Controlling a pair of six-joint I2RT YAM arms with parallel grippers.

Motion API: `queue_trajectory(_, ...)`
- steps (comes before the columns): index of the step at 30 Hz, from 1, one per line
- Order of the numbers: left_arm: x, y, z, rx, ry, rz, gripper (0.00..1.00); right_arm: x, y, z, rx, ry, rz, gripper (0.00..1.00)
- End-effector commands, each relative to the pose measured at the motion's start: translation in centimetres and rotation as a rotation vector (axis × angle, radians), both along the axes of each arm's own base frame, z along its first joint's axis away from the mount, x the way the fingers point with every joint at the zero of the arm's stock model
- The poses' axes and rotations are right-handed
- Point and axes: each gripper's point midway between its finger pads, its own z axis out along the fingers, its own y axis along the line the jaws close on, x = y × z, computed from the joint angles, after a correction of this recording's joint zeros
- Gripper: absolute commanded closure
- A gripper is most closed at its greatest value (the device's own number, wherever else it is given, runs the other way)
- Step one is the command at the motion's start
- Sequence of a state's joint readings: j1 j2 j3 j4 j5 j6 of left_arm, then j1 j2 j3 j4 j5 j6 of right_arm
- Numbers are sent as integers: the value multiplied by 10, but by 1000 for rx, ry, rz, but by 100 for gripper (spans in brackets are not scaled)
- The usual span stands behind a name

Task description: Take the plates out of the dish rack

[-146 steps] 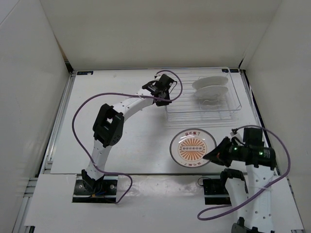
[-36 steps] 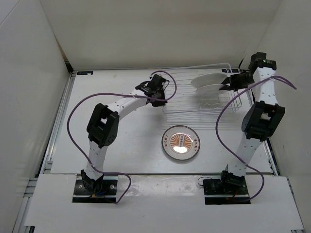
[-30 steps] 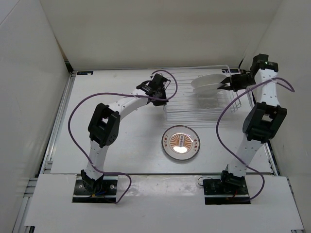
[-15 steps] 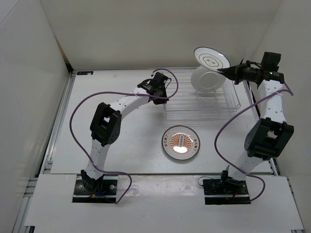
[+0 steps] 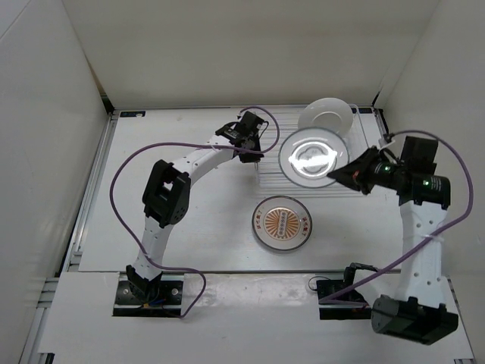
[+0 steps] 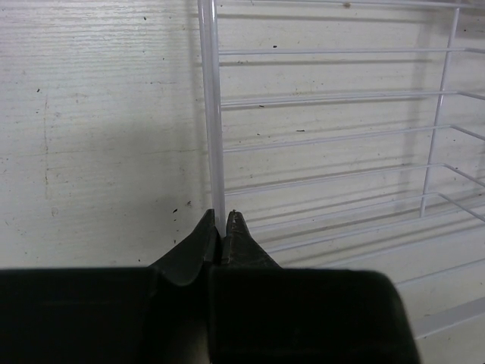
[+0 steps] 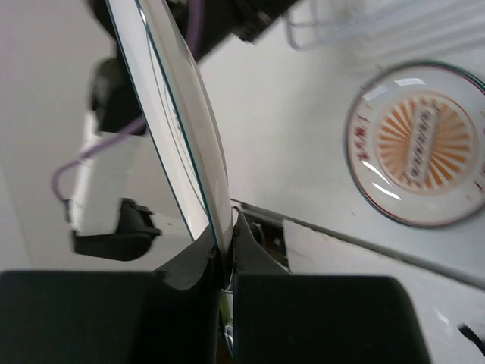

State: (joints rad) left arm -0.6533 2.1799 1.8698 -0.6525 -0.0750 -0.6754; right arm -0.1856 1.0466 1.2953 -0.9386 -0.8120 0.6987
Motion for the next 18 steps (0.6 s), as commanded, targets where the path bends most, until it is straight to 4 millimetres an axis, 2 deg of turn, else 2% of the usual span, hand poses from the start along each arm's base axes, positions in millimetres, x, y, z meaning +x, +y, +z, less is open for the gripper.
queue_trajectory(1, -63, 19, -66, 109, 308, -73, 100, -32, -8, -51, -144, 104, -6, 100)
queue_trajectory(2, -61, 17, -64, 107, 302, -76, 100, -50, -6, -64, -154, 132, 4, 100)
queue_trajectory(5, -62, 14, -59, 108, 303, -84, 100, -79, -5, -117, -181, 273, 16, 100)
queue_trajectory(6, -62, 15, -59, 116, 297, -85, 100, -96, -3, -130, -188, 273, 26, 100)
queue_trajectory(8, -62, 14, -59, 112, 298, -85, 100, -114, 10, -149, -133, 301, 99, 100)
queue_trajectory(13, -62, 9, -58, 115, 298, -96, 100, -132, 16, -160, -180, 284, 218, 100)
queue_trajectory(18, -59, 6, -57, 117, 292, -97, 100, -121, 33, -149, -146, 240, 299, 100)
